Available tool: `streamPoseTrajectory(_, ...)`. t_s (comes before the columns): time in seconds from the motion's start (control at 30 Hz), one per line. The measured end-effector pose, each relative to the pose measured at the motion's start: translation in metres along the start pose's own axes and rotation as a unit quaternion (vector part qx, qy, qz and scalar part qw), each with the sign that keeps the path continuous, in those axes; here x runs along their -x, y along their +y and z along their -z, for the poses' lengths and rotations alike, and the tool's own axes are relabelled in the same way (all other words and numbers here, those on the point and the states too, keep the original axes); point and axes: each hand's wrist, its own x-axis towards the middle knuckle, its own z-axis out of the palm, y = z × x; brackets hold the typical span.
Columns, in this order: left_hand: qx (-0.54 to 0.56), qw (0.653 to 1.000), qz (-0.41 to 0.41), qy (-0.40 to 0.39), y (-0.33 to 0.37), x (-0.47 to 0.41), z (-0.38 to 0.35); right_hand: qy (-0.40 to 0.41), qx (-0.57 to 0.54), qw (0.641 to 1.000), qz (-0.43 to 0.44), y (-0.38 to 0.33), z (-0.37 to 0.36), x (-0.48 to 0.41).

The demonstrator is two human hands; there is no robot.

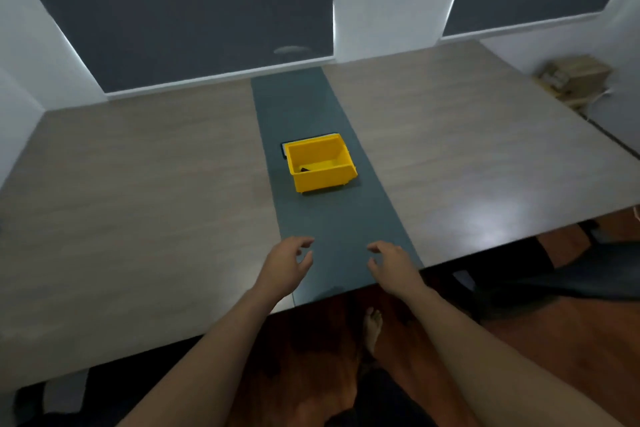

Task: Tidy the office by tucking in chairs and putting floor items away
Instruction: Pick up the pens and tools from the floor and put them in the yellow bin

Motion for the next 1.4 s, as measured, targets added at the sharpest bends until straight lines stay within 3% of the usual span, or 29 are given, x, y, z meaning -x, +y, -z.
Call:
streamPoseTrajectory(0.37, -0.031, 0.987, -0.091, -0.128, 0.073, 0.091, -0.055, 0.101, -0.053, 0.986, -0.123, 0.070, -0.006, 0.195)
streamPoseTrajectory(0.7, -0.036, 0.941, -0.227, -0.249, 0.168, 0.168, -0.146, 0.194, -0.088, 0.939, -0.271, 0.150, -0.002, 0.387)
streamPoseTrajectory(1.0, -0.037, 0.895, -0.303, -0.324, 0.224, 0.320, -0.232, 0.269, -0.092, 0.889, -0.359, 0.199, -0.038, 0.609)
streamPoseTrajectory(1.4, -0.084, 0.804, -0.398, -0.434, 0.277, 0.482, -0.323, 0.345, -0.173, 0.777, -0.497, 0.237, -0.130, 0.819)
